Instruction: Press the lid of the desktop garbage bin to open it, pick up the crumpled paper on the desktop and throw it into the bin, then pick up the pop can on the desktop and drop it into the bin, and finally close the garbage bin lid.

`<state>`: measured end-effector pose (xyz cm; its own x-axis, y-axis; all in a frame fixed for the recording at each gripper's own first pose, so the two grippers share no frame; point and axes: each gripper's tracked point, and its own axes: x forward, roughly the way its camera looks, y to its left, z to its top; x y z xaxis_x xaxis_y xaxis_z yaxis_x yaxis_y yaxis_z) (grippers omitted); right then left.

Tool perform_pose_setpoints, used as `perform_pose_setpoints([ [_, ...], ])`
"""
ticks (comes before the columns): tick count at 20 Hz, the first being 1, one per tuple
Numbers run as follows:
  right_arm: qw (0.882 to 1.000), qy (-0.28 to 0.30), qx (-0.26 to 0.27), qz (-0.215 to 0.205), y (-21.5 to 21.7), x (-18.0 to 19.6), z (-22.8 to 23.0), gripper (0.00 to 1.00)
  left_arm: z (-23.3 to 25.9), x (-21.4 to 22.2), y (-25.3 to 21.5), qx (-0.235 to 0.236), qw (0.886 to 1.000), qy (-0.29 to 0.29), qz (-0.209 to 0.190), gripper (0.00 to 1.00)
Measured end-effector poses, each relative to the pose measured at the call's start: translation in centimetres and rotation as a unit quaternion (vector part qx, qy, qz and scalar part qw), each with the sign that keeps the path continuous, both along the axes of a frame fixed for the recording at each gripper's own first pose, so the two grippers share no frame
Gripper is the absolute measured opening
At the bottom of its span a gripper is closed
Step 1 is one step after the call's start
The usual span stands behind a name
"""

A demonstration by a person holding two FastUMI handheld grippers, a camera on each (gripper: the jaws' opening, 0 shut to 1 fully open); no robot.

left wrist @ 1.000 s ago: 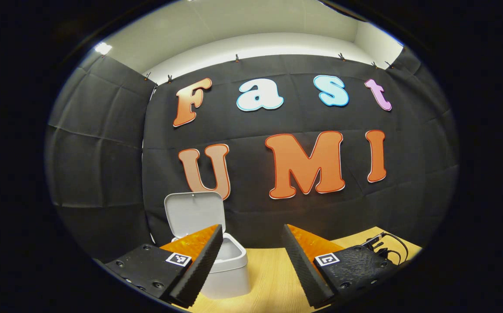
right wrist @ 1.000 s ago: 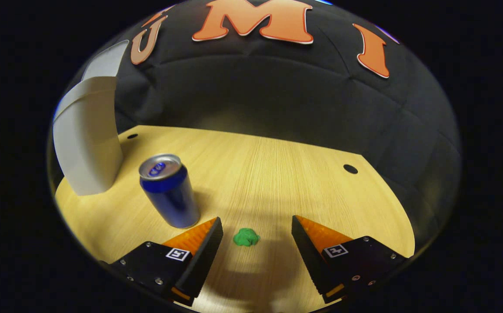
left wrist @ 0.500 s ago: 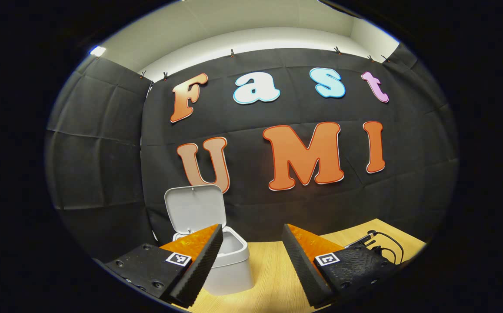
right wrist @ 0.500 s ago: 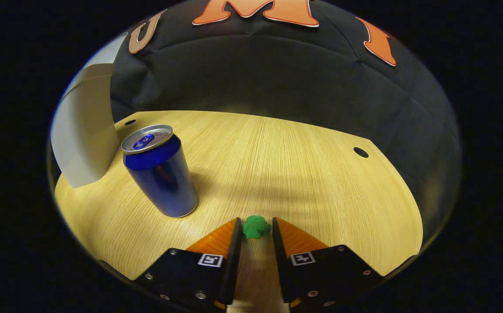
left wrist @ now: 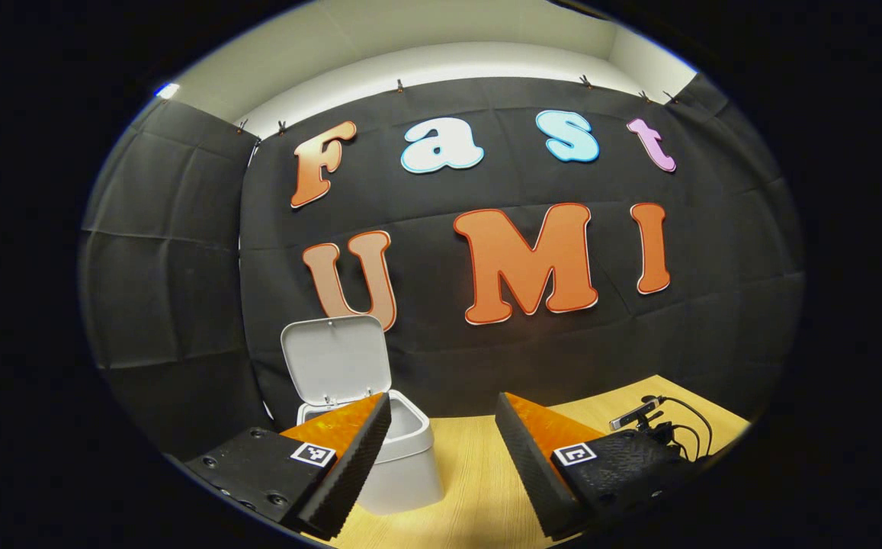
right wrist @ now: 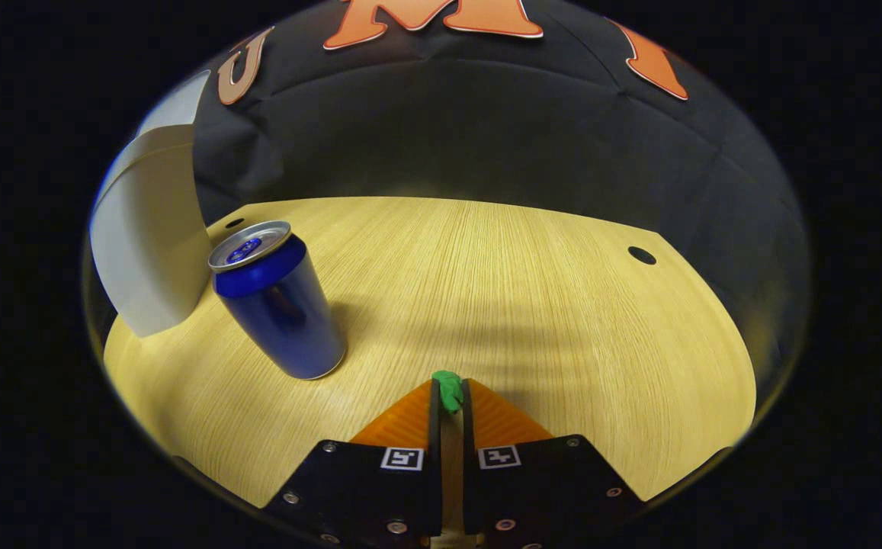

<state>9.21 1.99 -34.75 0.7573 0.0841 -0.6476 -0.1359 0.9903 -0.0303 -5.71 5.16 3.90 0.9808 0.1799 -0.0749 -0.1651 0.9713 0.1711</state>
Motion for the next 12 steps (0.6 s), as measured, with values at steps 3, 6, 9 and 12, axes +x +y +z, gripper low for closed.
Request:
perform_pose_setpoints([
  [3, 1.0, -0.013, 0.004, -0.002, -0.6, -0.1, 1.3, 0.1, -0.3, 0.2, 0.1, -0.004, 1.0, 0.001, -0.002, 0.94],
  [6, 0.999, -0.038, 0.015, 0.002, -0.3, 0.1, 4.0, 0.09, -0.6, 0.5, 0.7, -0.014, 1.0, 0.001, 0.002, 0.94],
  [9, 0.997, -0.078, 0.029, 0.01, 0.2, 0.3, 8.3, 0.09, -0.6, 0.9, 1.3, -0.023, 1.0, -0.005, 0.004, 0.94],
  [12, 0.992, -0.112, 0.046, 0.021, 1.3, 0.3, 13.1, 0.09, -0.7, 1.2, 1.8, -0.037, 0.999, -0.012, 0.006, 0.94],
])
